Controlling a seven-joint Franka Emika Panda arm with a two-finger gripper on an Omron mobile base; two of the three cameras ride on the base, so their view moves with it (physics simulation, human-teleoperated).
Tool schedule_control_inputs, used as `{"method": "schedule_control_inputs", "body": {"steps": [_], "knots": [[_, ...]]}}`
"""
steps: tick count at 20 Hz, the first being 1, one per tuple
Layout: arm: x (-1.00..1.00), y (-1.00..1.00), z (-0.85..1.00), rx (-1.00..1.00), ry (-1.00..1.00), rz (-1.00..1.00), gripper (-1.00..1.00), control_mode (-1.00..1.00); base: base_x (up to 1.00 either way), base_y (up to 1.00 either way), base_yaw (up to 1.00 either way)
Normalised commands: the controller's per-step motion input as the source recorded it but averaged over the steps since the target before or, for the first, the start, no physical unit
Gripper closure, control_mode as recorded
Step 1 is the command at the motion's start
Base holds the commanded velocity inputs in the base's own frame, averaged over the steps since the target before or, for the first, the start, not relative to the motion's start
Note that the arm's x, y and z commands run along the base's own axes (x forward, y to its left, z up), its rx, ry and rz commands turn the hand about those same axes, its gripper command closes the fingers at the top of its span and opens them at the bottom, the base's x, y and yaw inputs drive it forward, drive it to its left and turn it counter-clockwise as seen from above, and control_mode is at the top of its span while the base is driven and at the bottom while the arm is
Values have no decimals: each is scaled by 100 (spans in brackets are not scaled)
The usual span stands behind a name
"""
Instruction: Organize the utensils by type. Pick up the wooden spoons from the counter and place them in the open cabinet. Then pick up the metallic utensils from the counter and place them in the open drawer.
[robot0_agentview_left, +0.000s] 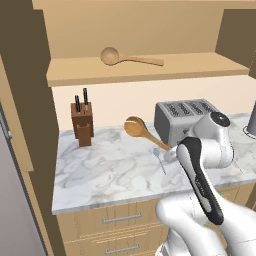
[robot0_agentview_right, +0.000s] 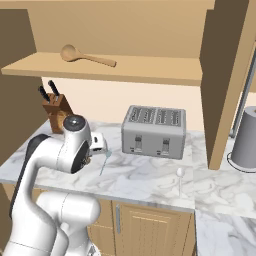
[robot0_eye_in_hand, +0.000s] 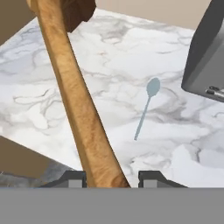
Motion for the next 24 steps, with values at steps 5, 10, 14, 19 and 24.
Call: {"method": "schedule_control_inputs", "body": {"steps": [5,10,14,19,24], "knots": [[-15,-47,56,-17,0,23,100,-100,0,0,0],[-12,-49,58,-9,-1,9,100,-100,0,0,0],[-25,-55,50,0,-14,0,100,-100,0,0,0],[-42,-41,31,-3,-25,4,100,-100,0,0,0],[-23,-28,24,-16,-39,2,100,-100,0,0,0]]}}
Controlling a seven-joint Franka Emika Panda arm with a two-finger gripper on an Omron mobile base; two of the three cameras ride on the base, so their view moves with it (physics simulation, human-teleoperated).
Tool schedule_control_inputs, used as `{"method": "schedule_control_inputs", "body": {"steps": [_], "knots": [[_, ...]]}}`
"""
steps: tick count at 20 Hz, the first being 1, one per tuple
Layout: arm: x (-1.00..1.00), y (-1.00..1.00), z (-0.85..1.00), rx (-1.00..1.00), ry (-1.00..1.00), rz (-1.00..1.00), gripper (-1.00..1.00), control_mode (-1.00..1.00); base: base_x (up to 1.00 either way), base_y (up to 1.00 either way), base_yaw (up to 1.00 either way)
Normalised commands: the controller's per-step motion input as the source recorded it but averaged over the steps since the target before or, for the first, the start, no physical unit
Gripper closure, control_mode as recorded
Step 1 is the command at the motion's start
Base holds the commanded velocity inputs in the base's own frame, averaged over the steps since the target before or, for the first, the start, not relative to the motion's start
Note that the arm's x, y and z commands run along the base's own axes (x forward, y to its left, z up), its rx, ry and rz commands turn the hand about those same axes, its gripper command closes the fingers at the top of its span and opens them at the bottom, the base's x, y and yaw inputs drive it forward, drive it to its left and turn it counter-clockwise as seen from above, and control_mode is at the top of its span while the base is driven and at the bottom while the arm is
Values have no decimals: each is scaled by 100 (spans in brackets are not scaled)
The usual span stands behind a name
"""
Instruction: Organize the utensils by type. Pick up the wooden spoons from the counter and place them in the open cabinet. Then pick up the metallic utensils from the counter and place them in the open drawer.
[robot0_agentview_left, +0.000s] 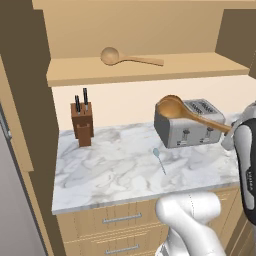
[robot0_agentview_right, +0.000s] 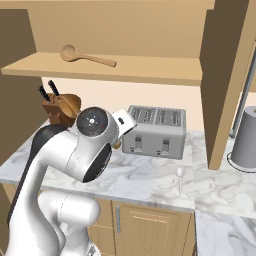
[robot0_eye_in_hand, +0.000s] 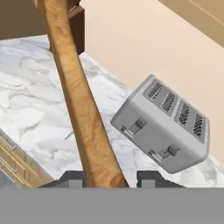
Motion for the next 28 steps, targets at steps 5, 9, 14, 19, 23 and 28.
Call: {"method": "schedule_control_inputs", "body": {"steps": [5,9,14,19,23,28], "knots": [[0,-40,58,-7,-6,0,100,-100,0,0,0],[-2,-42,64,-2,0,8,100,-100,0,0,0],[0,-34,61,0,0,10,100,-100,0,0,0],[13,-16,43,0,0,7,100,-100,0,0,0],[36,-1,21,0,0,0,100,-100,0,0,0],[57,2,1,-4,-5,0,100,-100,0,0,0]]}}
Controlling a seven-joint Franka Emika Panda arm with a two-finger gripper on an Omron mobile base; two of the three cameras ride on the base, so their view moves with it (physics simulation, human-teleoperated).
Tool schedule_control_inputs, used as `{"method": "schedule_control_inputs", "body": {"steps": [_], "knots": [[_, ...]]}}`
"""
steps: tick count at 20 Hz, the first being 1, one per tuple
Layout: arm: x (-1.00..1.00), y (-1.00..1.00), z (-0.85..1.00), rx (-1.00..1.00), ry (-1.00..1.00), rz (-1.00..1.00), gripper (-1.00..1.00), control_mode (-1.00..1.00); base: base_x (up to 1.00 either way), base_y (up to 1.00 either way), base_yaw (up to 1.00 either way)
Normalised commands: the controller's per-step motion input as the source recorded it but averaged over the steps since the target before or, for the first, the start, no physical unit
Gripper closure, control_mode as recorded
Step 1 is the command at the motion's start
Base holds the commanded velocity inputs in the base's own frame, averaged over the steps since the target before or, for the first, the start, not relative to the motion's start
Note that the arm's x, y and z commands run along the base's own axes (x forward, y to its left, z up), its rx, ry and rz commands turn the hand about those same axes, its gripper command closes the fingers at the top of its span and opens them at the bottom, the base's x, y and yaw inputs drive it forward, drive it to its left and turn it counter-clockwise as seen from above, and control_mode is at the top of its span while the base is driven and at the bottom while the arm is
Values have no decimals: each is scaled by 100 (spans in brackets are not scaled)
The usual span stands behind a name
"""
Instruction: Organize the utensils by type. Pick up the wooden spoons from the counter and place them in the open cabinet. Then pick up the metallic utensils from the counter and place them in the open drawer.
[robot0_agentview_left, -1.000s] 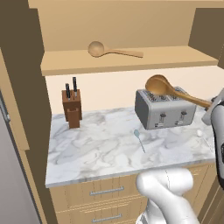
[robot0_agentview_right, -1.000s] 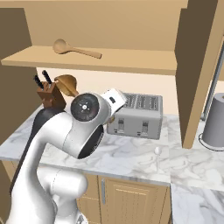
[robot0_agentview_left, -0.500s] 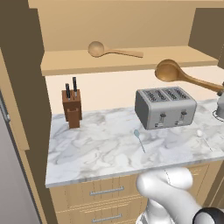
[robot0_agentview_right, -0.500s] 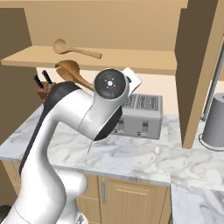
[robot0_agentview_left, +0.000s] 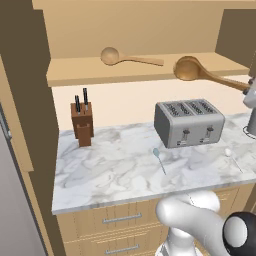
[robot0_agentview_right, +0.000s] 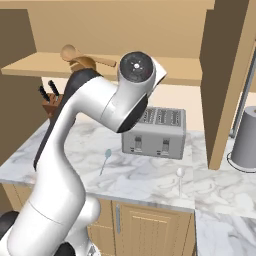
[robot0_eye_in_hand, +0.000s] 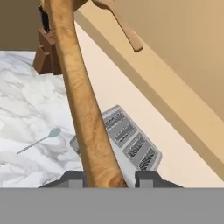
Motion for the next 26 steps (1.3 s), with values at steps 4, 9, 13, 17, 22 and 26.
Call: {"method": "schedule_control_inputs", "body": {"steps": [4,9,13,17,22,26], "knots": [[51,-5,24,-1,-7,0,100,-100,0,0,0],[44,-3,37,0,-3,1,100,-100,0,0,0],[46,0,29,0,1,0,100,-100,0,0,0],[56,0,14,0,1,2,100,-100,0,0,0],[51,0,-3,0,0,4,100,-100,0,0,0],[36,0,-3,0,-3,6,100,-100,0,0,0]]}}
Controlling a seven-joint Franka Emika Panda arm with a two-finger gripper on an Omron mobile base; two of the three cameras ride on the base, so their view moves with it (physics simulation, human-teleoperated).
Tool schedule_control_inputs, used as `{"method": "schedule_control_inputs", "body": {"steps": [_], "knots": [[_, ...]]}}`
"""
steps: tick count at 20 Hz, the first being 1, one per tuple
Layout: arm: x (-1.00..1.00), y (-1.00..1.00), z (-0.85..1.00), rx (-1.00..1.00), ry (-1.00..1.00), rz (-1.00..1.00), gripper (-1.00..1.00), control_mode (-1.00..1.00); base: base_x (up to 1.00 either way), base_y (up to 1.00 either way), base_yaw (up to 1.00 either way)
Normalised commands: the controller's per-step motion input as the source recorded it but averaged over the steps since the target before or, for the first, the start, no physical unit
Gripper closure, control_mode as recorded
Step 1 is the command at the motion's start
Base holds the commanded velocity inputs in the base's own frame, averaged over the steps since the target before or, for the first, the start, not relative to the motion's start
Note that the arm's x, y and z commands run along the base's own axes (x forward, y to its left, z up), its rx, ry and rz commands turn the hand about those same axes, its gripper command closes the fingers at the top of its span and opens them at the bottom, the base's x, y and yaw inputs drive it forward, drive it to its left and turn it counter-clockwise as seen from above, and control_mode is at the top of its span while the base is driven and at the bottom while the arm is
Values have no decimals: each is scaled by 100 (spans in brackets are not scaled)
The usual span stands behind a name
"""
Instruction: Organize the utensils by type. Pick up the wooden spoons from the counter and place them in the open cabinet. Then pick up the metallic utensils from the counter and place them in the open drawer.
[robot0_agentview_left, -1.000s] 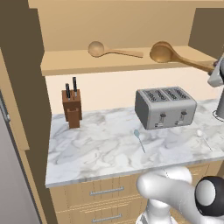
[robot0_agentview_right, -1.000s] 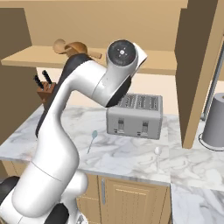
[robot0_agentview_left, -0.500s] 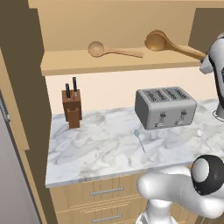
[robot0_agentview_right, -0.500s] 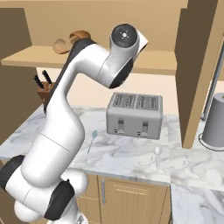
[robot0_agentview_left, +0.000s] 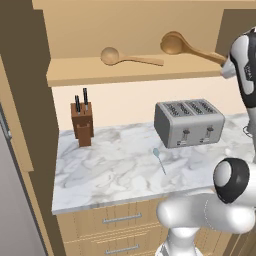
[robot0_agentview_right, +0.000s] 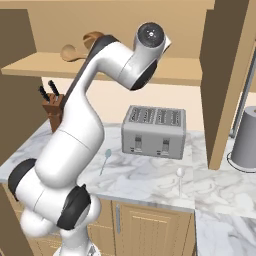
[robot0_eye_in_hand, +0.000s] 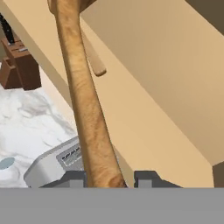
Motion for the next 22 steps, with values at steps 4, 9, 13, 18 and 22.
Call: {"method": "schedule_control_inputs", "body": {"steps": [4,9,13,18,22], "knots": [[35,0,0,0,-7,4,100,-100,0,0,0],[34,0,0,-2,-7,1,100,-100,0,0,0],[28,0,-2,-3,0,0,100,-100,0,0,0],[33,0,-1,-3,0,0,100,-100,0,0,0],[32,0,0,-1,0,1,100,-100,0,0,0]]}}
